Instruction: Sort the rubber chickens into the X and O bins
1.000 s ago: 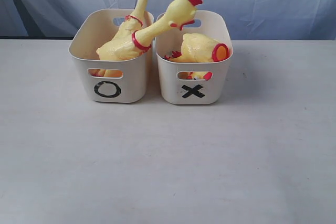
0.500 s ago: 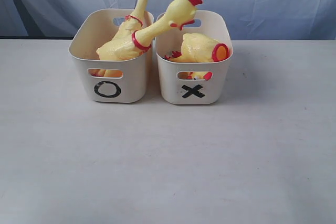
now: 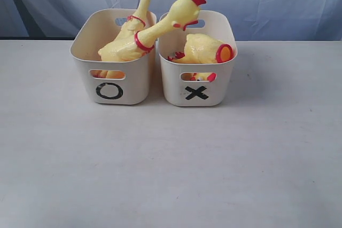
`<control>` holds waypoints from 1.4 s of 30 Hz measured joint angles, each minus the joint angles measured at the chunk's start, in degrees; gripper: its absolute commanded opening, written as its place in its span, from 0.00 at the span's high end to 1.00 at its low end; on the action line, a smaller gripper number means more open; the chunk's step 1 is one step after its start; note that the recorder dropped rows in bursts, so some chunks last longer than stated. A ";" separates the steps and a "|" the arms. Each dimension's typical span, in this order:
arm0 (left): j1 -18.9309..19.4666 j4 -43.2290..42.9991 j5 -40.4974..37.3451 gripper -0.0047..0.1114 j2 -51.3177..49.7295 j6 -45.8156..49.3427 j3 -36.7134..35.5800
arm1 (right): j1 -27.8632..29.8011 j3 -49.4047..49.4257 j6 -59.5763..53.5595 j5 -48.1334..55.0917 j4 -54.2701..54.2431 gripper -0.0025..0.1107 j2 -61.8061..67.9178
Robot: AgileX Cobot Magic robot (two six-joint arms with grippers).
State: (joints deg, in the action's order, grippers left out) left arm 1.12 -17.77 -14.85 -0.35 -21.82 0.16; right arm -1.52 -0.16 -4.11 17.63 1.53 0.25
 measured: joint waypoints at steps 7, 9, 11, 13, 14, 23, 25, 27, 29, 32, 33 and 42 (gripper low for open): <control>4.15 0.00 0.00 0.96 0.00 0.00 0.00 | 0.00 0.00 0.00 0.12 0.00 0.99 0.00; 4.15 0.00 0.00 0.96 0.00 0.00 0.00 | 0.00 0.00 0.00 -0.23 0.00 0.99 0.00; 4.15 0.00 0.00 0.96 0.00 0.00 0.00 | 0.00 0.00 0.00 -0.20 0.00 0.99 0.00; 4.24 0.00 0.00 0.96 0.00 0.00 0.00 | 0.00 0.00 0.00 -0.20 0.00 0.99 0.00; 4.39 0.00 0.00 0.96 0.00 0.00 0.00 | 0.00 0.00 0.00 -0.20 -0.21 0.99 0.00; 4.38 0.00 0.00 0.96 0.00 8.23 0.00 | 0.00 0.00 0.00 -0.20 -2.90 0.99 0.00; 4.38 0.00 0.00 0.96 0.00 9.62 0.00 | 0.00 0.00 0.00 -0.20 -3.01 0.99 0.00; 4.38 0.10 -0.04 0.96 0.00 10.02 0.00 | 0.00 0.00 0.00 0.16 -3.01 0.99 0.00; 4.38 0.60 -0.29 0.96 0.00 10.02 0.00 | 0.00 0.00 0.00 0.16 -3.11 0.99 0.00; 4.38 1.34 -0.53 0.96 0.00 10.02 0.00 | 0.00 0.00 0.00 0.28 -3.22 0.99 0.00; 4.38 1.42 -0.53 0.96 0.00 10.02 0.00 | 0.00 0.00 0.00 0.28 -3.22 0.99 0.00; 4.38 1.42 -0.51 0.96 0.00 10.02 0.00 | 0.00 0.00 0.00 0.28 -3.22 0.99 0.00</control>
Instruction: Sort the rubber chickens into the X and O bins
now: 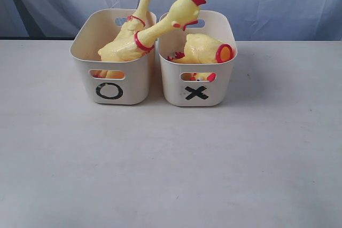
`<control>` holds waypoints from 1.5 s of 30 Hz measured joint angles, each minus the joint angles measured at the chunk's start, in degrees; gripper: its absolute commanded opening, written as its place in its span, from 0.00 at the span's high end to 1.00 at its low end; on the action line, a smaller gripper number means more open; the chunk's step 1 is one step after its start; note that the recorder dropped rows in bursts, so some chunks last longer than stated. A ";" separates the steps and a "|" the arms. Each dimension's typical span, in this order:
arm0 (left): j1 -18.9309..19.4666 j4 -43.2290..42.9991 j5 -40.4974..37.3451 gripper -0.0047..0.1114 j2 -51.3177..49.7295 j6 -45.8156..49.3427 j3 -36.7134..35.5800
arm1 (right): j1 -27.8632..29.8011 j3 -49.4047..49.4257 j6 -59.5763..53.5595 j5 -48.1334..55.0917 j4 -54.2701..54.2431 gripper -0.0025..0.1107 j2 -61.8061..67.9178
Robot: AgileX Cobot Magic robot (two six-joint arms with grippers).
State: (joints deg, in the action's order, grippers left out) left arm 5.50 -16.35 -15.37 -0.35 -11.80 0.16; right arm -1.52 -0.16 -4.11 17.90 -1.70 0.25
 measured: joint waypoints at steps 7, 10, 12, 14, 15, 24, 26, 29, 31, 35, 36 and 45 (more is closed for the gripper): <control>0.00 0.00 0.00 0.96 0.00 0.00 0.00 | 0.00 0.00 0.00 0.00 0.00 0.99 0.00; 0.00 0.00 0.08 0.96 0.00 0.00 0.00 | 0.00 0.00 0.00 0.00 0.00 0.99 0.00; 0.00 0.00 0.22 0.96 0.00 0.00 0.00 | -0.43 0.00 0.00 0.00 0.00 0.99 0.00; 0.00 0.00 0.33 0.96 0.00 0.00 0.00 | -1.12 0.00 0.00 0.00 0.00 0.99 0.00; 0.00 0.00 0.45 0.96 0.00 0.00 0.00 | -1.24 0.00 0.00 0.00 0.00 0.99 0.00; 0.00 0.00 0.56 0.96 0.00 0.00 0.00 | -1.37 0.00 0.00 0.00 -0.21 0.99 0.00; 0.00 0.00 0.67 0.96 0.00 0.00 0.00 | -1.37 0.00 0.00 0.00 -0.21 0.99 0.00; 0.00 0.00 0.67 0.96 0.00 0.00 0.00 | -1.37 0.00 0.00 0.00 -0.21 0.99 0.00; 0.00 0.00 0.67 0.96 0.00 0.09 0.00 | -1.37 0.00 0.00 0.00 -0.21 0.99 0.00; 0.00 0.00 0.67 0.96 0.00 0.09 0.00 | -1.37 0.00 0.15 0.00 -0.21 0.99 0.00; 0.00 0.00 0.67 0.96 0.00 0.09 0.00 | -1.37 0.00 0.15 0.00 -0.21 0.99 0.00; 0.00 0.00 0.67 0.96 0.00 0.22 0.00 | -1.37 0.00 0.15 0.00 -0.21 0.99 0.00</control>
